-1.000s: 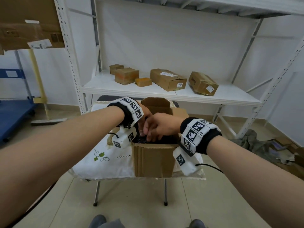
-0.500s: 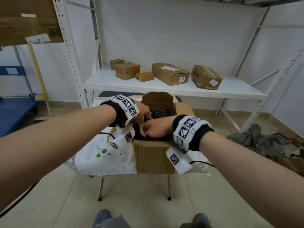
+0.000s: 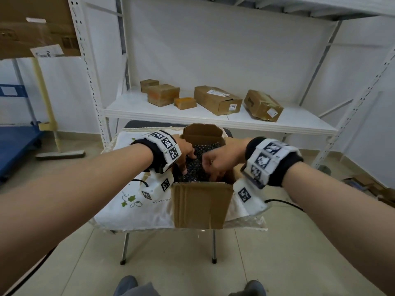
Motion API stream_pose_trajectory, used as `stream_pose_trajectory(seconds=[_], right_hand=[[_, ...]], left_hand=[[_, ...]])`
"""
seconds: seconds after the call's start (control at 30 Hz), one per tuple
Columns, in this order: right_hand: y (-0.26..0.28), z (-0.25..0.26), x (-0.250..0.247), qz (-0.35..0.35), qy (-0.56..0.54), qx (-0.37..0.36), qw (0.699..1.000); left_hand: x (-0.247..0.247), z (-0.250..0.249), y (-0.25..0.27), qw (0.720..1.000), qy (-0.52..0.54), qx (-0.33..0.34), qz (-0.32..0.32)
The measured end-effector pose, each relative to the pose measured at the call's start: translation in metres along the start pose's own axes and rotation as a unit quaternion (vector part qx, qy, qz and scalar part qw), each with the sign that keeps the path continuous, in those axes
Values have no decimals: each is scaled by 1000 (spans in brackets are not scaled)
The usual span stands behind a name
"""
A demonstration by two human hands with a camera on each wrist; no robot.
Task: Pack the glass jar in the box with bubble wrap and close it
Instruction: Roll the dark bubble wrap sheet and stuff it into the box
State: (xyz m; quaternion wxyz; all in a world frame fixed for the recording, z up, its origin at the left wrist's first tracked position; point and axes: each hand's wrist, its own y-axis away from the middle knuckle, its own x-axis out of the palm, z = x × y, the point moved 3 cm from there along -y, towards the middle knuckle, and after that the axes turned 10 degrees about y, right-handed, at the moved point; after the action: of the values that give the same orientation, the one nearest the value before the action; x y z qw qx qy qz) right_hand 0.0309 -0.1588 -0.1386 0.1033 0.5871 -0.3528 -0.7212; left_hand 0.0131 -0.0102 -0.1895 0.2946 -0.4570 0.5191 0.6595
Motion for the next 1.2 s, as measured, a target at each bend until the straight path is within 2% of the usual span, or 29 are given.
stream_pose_trajectory(seconds=[0.07,0.13,0.17,0.27,0.37,0.43,0.6,0.77,0.87,1.03,1.2], right_hand=[[23,-10,-21,-80,-65,-8,995],[42,-20,-40,-156,-57,-5,986],[47,-23,-46,-169,-32,-1,985],[35,-23,-48,-146,71,33,986],[-7,-24,-27,-100,91,64,989],[-35,-30,-12,-94,119,99,983],[-61,-41,-3,-113,67,122,984],[-65,-45,-2,-126,58,101,985],[-71,-51,-2,-125,46,86,987],[-78,-58,-3,-144,32,83,986],[-71,-54,-5,-143,35,86,985]], left_hand=[[3,-1,-1,1000,-22,-3,-1],[6,-2,-3,999,-37,-6,5],[6,-2,-3,999,-39,-5,3],[5,-5,-2,999,-35,1,-13],[6,-7,3,998,-42,3,-45],[8,-6,7,995,-57,-2,-80],[11,-11,16,982,-67,-19,-174],[6,-18,27,968,-56,-37,-243],[3,-8,29,981,-21,-32,-191],[-2,1,26,997,25,-58,-36],[1,-8,22,996,-31,-82,9]])
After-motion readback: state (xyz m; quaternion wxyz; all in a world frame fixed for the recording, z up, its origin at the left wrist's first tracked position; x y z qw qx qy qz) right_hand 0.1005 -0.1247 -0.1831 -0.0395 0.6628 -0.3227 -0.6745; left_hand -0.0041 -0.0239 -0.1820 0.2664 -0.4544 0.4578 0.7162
